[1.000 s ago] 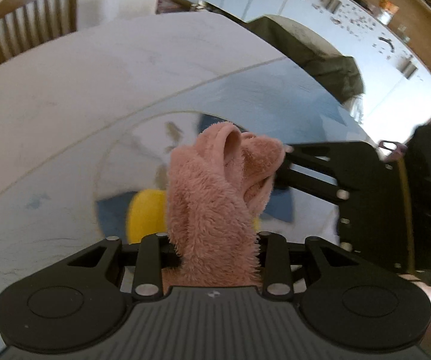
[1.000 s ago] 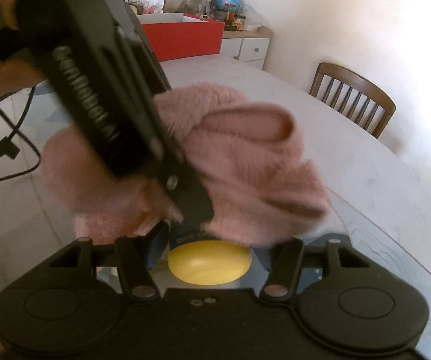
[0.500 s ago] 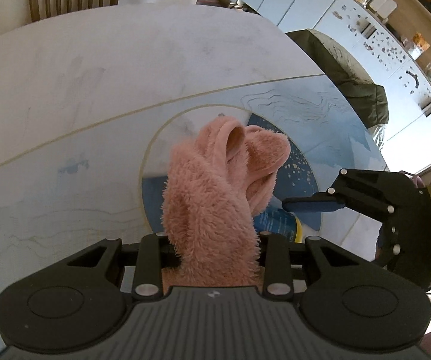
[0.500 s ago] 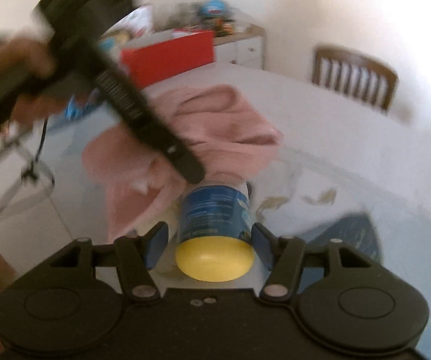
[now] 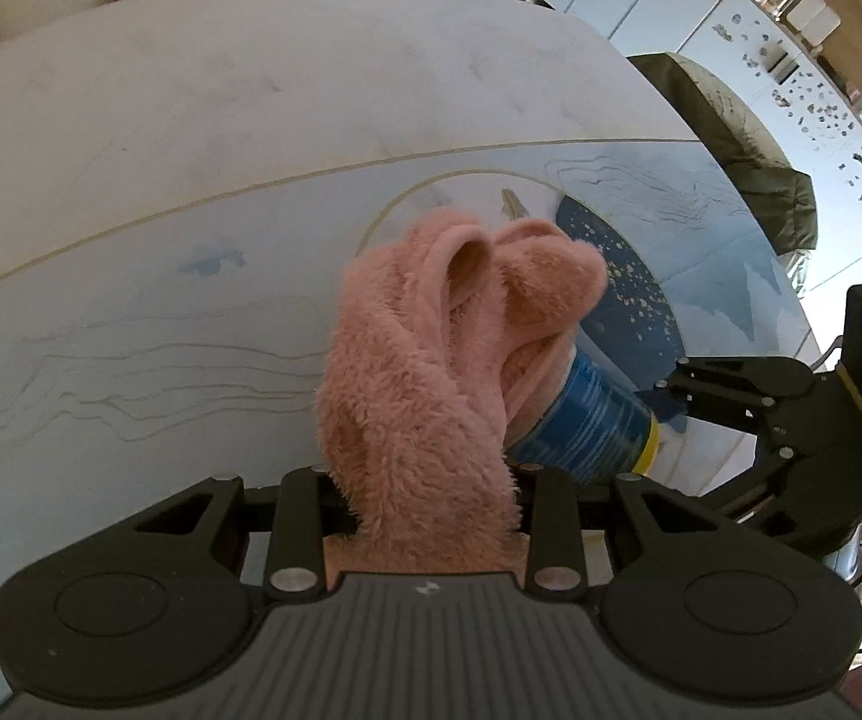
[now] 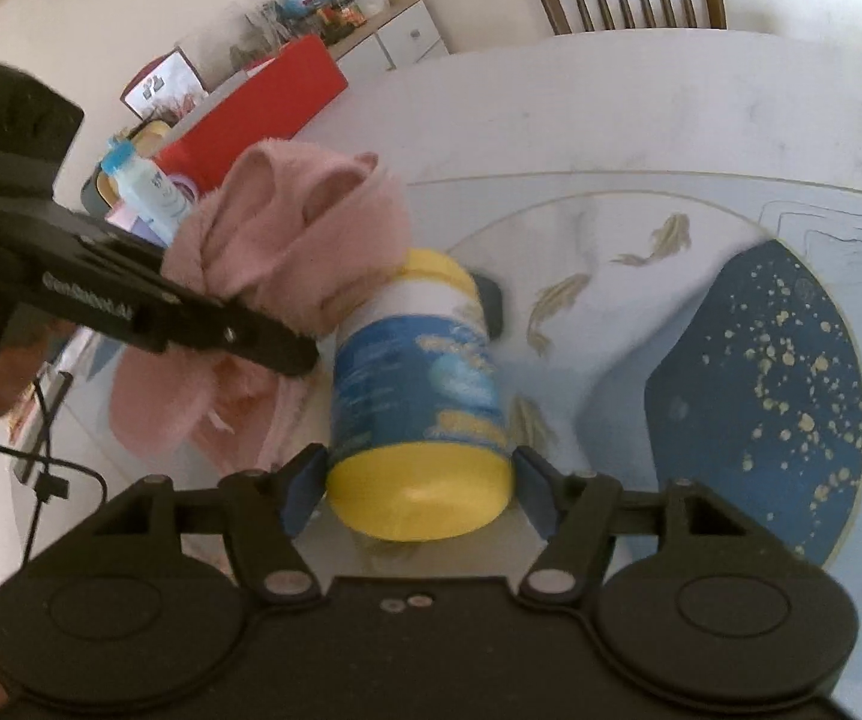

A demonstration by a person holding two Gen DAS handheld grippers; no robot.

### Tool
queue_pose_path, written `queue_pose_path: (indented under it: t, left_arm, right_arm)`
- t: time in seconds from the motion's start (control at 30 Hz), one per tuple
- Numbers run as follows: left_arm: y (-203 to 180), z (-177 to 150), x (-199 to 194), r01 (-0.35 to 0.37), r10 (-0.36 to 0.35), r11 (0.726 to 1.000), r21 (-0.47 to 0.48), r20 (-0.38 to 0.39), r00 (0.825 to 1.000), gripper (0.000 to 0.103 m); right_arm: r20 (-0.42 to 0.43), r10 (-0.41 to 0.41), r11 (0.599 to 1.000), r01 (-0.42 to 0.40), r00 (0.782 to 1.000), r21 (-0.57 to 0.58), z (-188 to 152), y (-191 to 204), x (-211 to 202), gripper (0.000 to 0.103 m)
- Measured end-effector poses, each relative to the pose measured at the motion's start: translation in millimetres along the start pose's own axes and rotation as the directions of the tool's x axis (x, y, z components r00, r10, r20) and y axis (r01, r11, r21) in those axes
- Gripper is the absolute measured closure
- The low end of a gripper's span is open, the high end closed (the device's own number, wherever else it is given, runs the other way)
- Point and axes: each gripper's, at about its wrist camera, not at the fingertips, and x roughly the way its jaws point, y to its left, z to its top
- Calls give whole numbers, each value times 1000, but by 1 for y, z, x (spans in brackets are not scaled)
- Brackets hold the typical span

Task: Clean container
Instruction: 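Wipe the bottle body again with the towel in the left tool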

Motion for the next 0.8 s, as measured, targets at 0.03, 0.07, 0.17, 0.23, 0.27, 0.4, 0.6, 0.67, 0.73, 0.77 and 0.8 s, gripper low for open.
queue_pose_path:
  t: [0.03, 0.07, 0.17, 0.23, 0.27, 0.4, 0.6, 0.67, 0.73, 0.77, 0.8]
  left_arm:
    - [0, -1, -4, -2, 2, 1000, 9, 4, 1000, 71]
    - [-4, -2, -6, -7, 7, 1000, 27, 10, 1000, 71]
    - [-13, -3, -14, -31, 29, 996, 78, 26, 999, 71]
    - [-18, -3, -20, -41, 37, 995, 95, 46, 998, 71]
    - [-21, -3, -24, -45, 39, 994, 104, 57, 998, 71]
    - [-35, -3, -39, -48, 33, 985, 163, 93, 995, 71]
    - [-62, 2, -41, 82, -88, 964, 254, 10, 996, 71]
    - [-74, 2, -34, 108, -104, 949, 297, -29, 994, 71]
    - [-81, 3, -26, 117, -104, 939, 324, -56, 993, 71]
    - [-83, 3, -22, 114, -97, 936, 333, -66, 993, 71]
    - [-84, 3, -19, 108, -89, 936, 335, -73, 993, 71]
  right_arm:
    - [10, -7, 1000, 7, 1000, -13, 0, 2, -1, 37]
    - [19, -16, 1000, 17, 1000, -25, 0, 4, -3, 38]
    - [46, -61, 995, 65, 997, -76, 1, 8, -7, 39]
    - [57, -81, 990, 87, 995, -112, 2, 11, -9, 41]
    - [62, -90, 987, 97, 994, -131, 1, 13, -9, 41]
    - [100, -127, 955, 149, 987, -257, 0, 28, -13, 41]
    - [133, -172, 834, 216, 976, -508, -6, 57, -12, 41]
    - [131, -171, 810, 215, 976, -545, -7, 61, -11, 41]
    - [131, -171, 789, 215, 977, -575, -7, 64, -10, 41]
    - [132, -171, 781, 217, 976, -585, -7, 65, -10, 41]
    - [131, -174, 775, 218, 976, -593, -7, 65, -9, 41]
